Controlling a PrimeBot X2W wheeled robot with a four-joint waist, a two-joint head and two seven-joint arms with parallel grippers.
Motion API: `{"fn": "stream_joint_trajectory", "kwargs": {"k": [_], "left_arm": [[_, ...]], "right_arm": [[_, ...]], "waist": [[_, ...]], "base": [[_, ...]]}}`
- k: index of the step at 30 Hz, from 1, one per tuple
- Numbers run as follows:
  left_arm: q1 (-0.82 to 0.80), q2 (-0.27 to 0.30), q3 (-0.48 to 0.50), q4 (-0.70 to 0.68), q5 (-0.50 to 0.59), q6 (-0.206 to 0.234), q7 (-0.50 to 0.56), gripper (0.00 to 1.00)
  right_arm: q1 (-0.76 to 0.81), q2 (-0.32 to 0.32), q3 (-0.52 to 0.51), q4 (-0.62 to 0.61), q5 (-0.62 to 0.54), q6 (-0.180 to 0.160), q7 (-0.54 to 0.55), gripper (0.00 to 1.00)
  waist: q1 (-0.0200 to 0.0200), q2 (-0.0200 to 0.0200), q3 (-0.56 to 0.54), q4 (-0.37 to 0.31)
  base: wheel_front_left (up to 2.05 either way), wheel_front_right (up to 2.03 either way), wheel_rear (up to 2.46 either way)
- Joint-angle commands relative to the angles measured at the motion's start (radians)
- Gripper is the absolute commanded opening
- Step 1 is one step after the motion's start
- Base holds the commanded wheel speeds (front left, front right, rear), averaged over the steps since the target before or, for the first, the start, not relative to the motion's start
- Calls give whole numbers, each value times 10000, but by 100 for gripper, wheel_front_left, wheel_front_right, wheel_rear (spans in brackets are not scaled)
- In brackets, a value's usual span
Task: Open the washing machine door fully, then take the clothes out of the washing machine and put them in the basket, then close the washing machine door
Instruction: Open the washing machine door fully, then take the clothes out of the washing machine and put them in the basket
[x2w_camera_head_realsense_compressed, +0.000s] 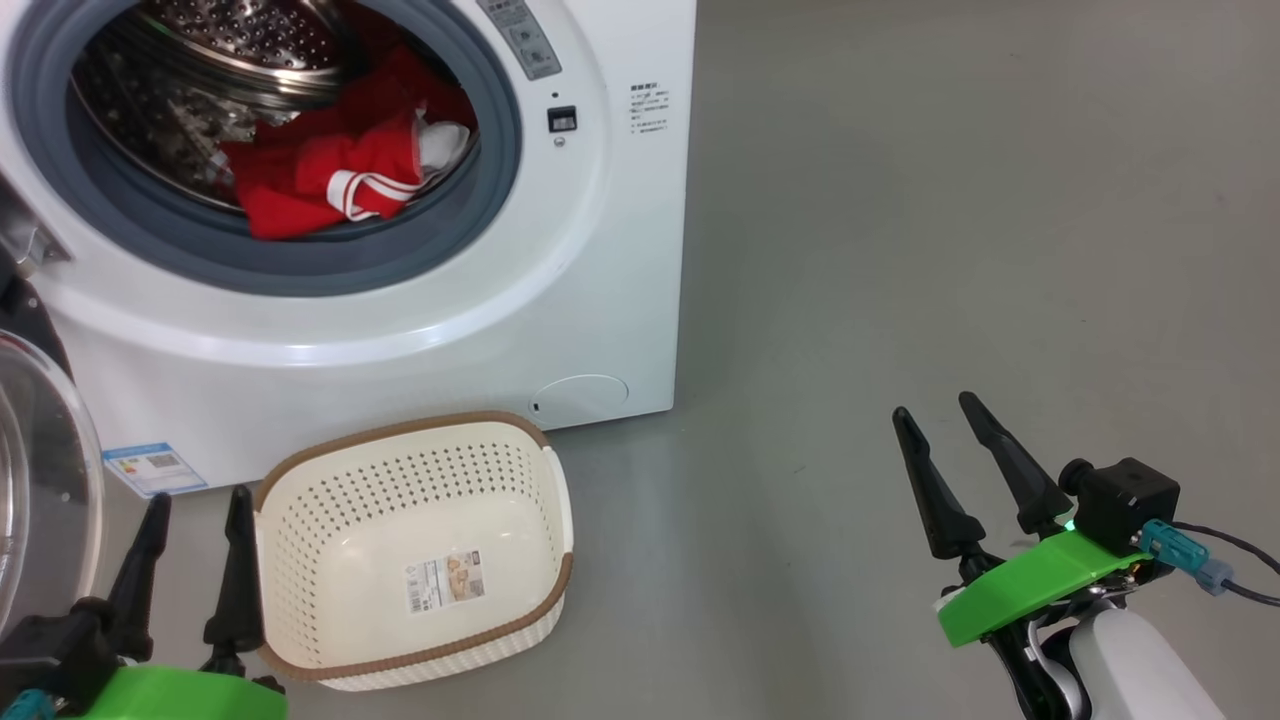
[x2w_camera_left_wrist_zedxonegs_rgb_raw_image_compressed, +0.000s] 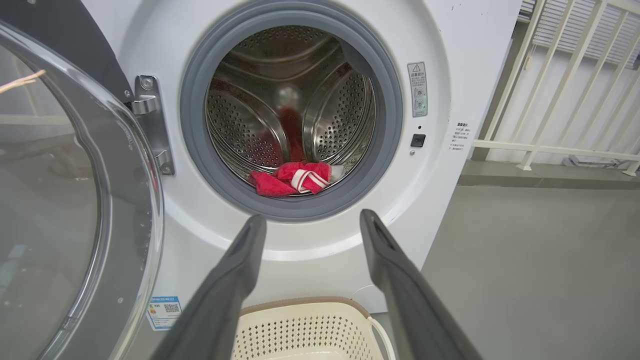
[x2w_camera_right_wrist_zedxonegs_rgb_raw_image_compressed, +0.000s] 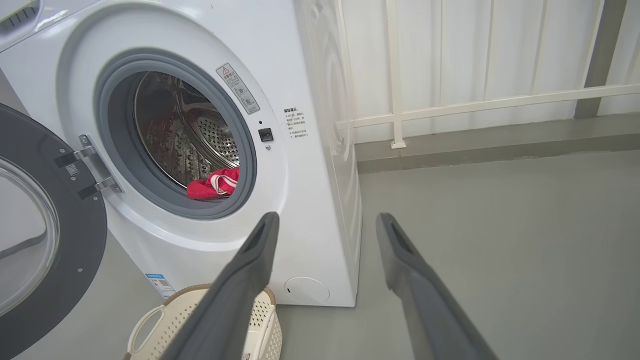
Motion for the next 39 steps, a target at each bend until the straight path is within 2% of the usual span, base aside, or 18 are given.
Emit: {"fn": "stream_joint_trajectory", "kwargs": {"k": [1, 39], "left_arm": [[-105, 215, 485, -263, 178, -91, -123, 100], [-97, -224, 1057, -176, 998, -379, -124, 100]], "right_arm": [[-178, -41, 172, -303, -90, 90, -120, 100], [-109, 61, -51, -351, -130, 90, -120, 100]], "waist": [[0, 0, 0, -44], [0, 0, 4, 54]], "base": [[0, 0, 0], [0, 0, 0]]}}
